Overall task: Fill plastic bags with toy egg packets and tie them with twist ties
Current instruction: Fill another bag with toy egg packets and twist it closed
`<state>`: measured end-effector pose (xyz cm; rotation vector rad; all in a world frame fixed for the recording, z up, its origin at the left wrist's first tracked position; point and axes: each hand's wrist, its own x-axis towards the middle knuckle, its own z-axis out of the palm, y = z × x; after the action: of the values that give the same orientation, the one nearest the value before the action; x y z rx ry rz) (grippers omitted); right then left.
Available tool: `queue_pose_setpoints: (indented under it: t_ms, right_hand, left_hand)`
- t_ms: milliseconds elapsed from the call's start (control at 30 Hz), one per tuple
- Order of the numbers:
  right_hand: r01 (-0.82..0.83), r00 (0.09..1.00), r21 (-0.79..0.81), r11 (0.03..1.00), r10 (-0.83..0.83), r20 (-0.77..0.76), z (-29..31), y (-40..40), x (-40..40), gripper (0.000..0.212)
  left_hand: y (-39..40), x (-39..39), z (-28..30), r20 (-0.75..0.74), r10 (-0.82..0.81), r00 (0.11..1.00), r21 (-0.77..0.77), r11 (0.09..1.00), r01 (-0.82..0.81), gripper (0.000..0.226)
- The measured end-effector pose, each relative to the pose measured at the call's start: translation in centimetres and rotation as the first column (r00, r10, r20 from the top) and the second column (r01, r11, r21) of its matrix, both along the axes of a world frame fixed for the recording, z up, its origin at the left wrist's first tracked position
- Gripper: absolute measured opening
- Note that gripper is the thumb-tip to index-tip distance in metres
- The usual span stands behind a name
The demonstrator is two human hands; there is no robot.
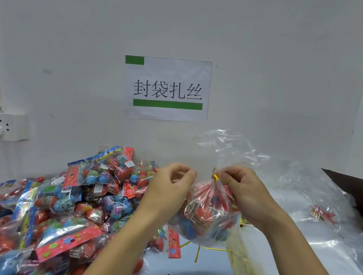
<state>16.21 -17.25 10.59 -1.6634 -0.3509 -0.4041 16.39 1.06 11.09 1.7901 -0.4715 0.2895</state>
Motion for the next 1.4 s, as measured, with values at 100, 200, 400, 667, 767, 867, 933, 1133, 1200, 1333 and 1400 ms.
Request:
queue_pose_setpoints:
  t_ms: [100,200,400,667,767,867,933,1133,1200,1333,1400]
  right_hand:
    - [-0.006,1.000,-0.041,0.999,0.006,0.004,-0.2,-0.2,0.0,0.036]
    - [-0.012,1.000,-0.061,0.998,0.011,-0.012,-0.3,-0.4,0.1,0.035]
    - [-0.022,1.000,-0.024,0.999,0.022,-0.003,0.0,-0.8,0.1,0.032]
    - [0.013,0.998,-0.214,0.977,-0.028,-0.063,0.7,-1.8,-0.8,0.023]
    - [-0.027,0.993,-0.195,0.980,0.004,-0.119,0.7,-2.0,-0.9,0.028]
    - [-0.046,0.990,-0.137,0.990,0.027,-0.135,0.4,-2.4,-0.7,0.039]
    - [-0.044,0.994,-0.164,0.985,0.027,-0.107,0.3,-2.7,-0.6,0.046]
    - [-0.169,0.984,-0.306,0.937,0.140,-0.113,0.3,-2.8,-0.5,0.040]
    - [-0.118,0.992,-0.269,0.956,0.101,-0.075,0.2,-2.9,-0.4,0.036]
    - [-0.002,1.000,-0.221,0.975,0.002,0.000,-0.1,-3.3,-0.1,0.014]
    - [0.036,0.999,-0.207,0.978,-0.034,0.017,-0.3,-3.5,0.0,0.010]
  left_hand:
    - [1.7,0.5,-0.1,-0.211,-0.223,0.952,0.126,0.959,0.253,0.047]
    - [2.0,0.3,-0.4,-0.258,-0.349,0.901,0.218,0.888,0.406,0.059]
    - [0.2,-0.4,-0.6,-0.195,-0.341,0.919,0.157,0.915,0.373,0.033]
    - [-0.9,0.0,-1.3,-0.369,-0.376,0.850,-0.214,0.924,0.317,0.010]
    - [-0.8,0.7,-1.5,-0.362,-0.332,0.871,-0.224,0.938,0.264,0.008]
    - [-0.5,1.1,-1.5,-0.333,-0.270,0.904,-0.261,0.947,0.187,0.008]
    - [-0.3,1.3,-1.4,-0.291,-0.220,0.931,-0.306,0.944,0.128,0.010]
    - [-0.1,1.3,-1.3,-0.191,-0.124,0.974,-0.297,0.953,0.063,0.017]
    - [-0.1,1.3,-1.4,-0.163,-0.116,0.980,-0.277,0.958,0.067,0.017]
    - [0.1,1.4,-1.5,-0.117,-0.164,0.979,-0.269,0.955,0.128,0.026]
    - [0.4,1.5,-1.5,-0.124,-0.128,0.984,-0.235,0.967,0.096,0.040]
